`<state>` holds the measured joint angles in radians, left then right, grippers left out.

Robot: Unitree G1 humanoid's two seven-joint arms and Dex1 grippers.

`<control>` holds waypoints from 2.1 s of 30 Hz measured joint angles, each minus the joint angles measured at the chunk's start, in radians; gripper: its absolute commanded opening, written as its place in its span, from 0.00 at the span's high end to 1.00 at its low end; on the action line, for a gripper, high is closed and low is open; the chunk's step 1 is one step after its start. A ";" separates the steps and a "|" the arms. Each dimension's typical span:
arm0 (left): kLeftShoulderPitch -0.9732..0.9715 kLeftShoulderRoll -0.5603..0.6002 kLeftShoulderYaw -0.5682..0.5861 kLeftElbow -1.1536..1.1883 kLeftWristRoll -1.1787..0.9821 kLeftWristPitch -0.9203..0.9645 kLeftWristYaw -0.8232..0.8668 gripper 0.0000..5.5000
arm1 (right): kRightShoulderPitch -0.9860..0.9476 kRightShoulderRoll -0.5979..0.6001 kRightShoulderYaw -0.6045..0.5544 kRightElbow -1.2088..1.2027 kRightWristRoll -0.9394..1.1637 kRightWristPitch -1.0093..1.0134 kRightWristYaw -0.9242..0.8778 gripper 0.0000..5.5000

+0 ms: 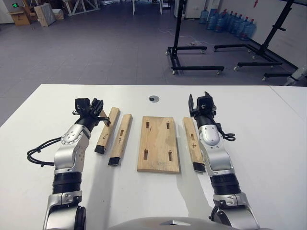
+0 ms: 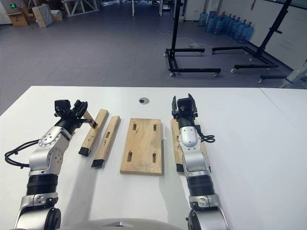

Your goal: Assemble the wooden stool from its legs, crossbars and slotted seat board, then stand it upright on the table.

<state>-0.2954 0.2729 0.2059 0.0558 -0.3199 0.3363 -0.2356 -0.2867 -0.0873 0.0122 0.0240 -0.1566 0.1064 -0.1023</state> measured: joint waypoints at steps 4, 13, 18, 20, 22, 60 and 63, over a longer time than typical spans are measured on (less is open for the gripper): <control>-0.019 0.000 -0.005 0.045 0.020 -0.033 -0.003 0.93 | 0.000 0.005 0.000 0.001 0.001 0.000 0.012 0.50; -0.019 -0.002 -0.023 0.070 0.042 -0.048 -0.015 0.93 | 0.000 0.007 -0.011 0.010 0.000 0.001 0.013 0.50; -0.019 -0.005 -0.034 0.072 0.064 -0.048 -0.014 0.93 | 0.000 0.010 -0.011 0.012 0.000 0.001 0.013 0.50; -0.021 -0.005 -0.034 0.075 0.071 -0.050 -0.008 0.93 | 0.000 0.010 -0.012 0.013 0.000 0.001 0.013 0.50; -0.027 -0.004 -0.035 0.088 0.090 -0.050 0.001 0.93 | 0.000 0.010 -0.013 0.013 0.000 0.001 0.014 0.50; 0.047 -0.018 -0.072 0.017 0.141 -0.016 0.022 0.63 | -0.019 -0.016 -0.013 0.037 -0.001 0.000 0.032 0.50; 0.018 -0.010 -0.048 -0.034 0.116 0.031 0.020 0.63 | -0.020 -0.015 -0.014 0.037 0.000 -0.001 0.032 0.50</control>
<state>-0.2773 0.2629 0.1576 0.0219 -0.2037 0.3675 -0.2155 -0.3070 -0.1026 -0.0016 0.0613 -0.1571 0.1056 -0.0707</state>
